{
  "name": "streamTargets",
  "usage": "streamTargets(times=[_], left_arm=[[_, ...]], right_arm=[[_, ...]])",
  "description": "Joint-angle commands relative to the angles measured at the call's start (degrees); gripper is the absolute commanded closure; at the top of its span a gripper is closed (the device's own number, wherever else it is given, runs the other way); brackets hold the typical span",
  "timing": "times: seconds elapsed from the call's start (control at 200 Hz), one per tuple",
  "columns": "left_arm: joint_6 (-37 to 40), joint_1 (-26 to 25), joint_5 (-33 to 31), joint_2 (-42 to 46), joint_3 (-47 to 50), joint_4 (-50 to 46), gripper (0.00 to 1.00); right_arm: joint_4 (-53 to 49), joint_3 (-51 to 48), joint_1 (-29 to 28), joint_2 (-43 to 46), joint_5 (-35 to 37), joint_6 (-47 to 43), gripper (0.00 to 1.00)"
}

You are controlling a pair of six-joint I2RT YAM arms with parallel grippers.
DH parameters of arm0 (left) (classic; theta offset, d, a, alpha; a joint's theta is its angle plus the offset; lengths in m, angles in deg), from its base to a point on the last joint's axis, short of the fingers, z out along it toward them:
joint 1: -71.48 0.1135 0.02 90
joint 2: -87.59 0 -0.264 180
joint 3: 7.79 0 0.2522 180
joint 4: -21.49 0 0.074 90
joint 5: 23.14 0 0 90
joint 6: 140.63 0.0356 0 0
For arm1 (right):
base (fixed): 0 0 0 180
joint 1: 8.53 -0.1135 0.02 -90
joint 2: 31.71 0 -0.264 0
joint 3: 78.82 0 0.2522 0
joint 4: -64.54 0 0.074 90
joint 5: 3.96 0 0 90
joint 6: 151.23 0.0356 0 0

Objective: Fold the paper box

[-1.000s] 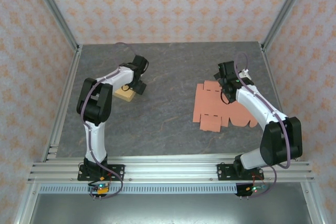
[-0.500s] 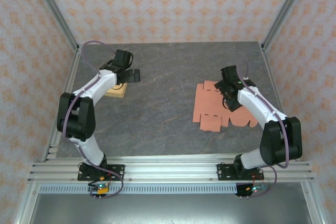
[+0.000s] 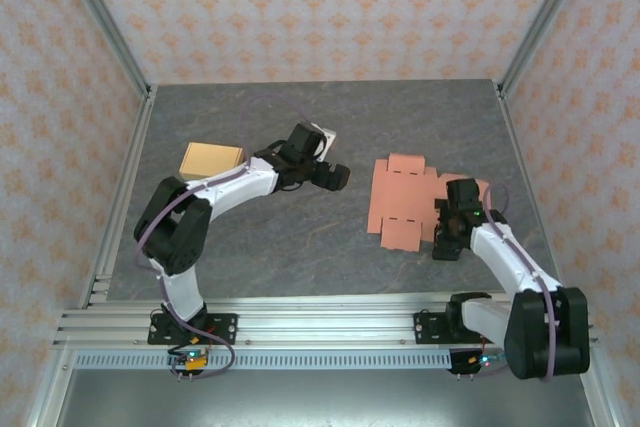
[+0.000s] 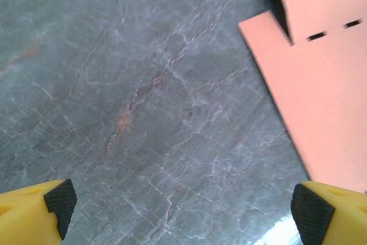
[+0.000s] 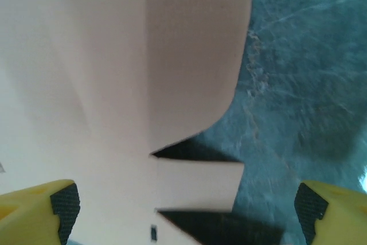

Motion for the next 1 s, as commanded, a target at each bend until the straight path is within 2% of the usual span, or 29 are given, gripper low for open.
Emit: streamTargets(times=[0.0,0.05,0.145,0.275,0.34,0.425,0.496,0.616,0.756,0.816,0.891,0.996], left_arm=[[1.0,1.0,-2.0,-2.3,-3.0,-1.2,0.0],[0.7,1.1,-3.6,-2.6,-3.9,-3.0,0.0],[0.1,1.4,-6.7,-2.1,-3.7,-4.6,0.0],[-1.9,2.9,-8.8,1.1,-0.6,-4.3,0.0],[-3.4,3.9,-9.6,2.6,1.6,-3.2,0.0],[-5.7,6.1,-8.9,3.8,3.3,-3.5,0.0],[-7.4,7.5,-8.4,5.5,5.4,-2.9,0.0],[-8.3,8.5,-8.6,8.5,9.5,-0.6,0.0],[-10.2,9.3,-9.8,11.2,13.1,0.7,0.0],[-10.9,9.6,-9.9,11.5,14.1,1.8,0.0],[-11.7,10.2,-8.8,10.3,13.0,1.0,0.0],[-12.4,10.2,-6.7,8.8,11.6,1.1,0.0]], right_arm=[[9.8,3.9,0.8,-5.9,1.2,-7.1,0.0],[5.4,8.6,0.9,-10.0,3.0,-11.7,0.01],[5.2,15.1,0.9,-17.9,1.1,-20.2,0.01],[6.4,22.6,0.1,-30.0,-7.9,-29.1,0.01],[5.1,28.5,-3.0,-35.8,-10.1,-38.6,0.02],[-1.9,37.6,-9.1,-41.7,-5.6,-52.4,0.04],[-3.7,41.8,-13.0,-44.7,-5.5,-59.7,0.05],[-3.9,46.0,-16.8,-47.9,-14.6,-67.7,0.11],[-10.1,50.3,-23.2,-48.4,-20.1,-77.5,0.12],[-10.8,50.2,-24.9,-47.2,-22.8,-79.1,0.13],[-4.7,45.2,-23.9,-41.9,-21.0,-73.9,0.13],[9.0,33.3,-15.3,-32.2,-20.0,-62.0,0.12]])
